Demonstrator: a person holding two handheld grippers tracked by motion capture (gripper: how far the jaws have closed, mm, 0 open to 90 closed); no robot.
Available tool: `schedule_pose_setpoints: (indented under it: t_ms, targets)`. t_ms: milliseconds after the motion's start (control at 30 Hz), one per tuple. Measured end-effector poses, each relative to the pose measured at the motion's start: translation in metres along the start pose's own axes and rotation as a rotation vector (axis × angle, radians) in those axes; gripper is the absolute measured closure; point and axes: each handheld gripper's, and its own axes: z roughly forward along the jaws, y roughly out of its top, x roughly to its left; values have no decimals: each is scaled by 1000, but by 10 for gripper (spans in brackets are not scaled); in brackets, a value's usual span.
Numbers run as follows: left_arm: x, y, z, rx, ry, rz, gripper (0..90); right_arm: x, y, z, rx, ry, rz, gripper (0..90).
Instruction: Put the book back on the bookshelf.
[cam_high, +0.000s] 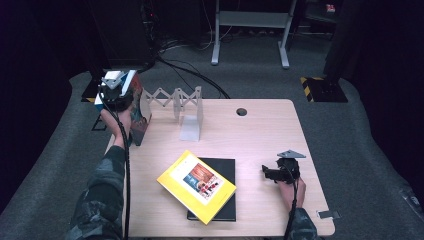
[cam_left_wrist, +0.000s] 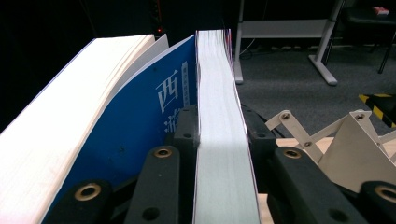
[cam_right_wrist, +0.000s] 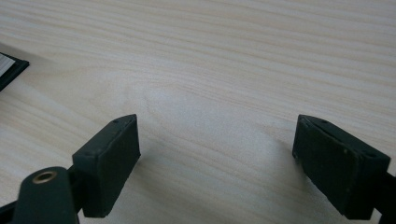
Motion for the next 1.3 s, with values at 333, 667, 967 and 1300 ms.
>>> schedule_pose_setpoints:
  t_ms: [333,667,967,1300]
  targets:
    - [-15,22,-47,-47,-48,77,329,0,0,0,-1,1,0,140]
    - [-21,12,-71,7,-166,96,153,0,0,0,0,0,1,140]
    - [-21,-10,-82,38,-221,103,128,0,0,0,1,2,1,140]
    - [-26,-78,-91,129,-300,105,95,1,0,0,2,3,-3,138]
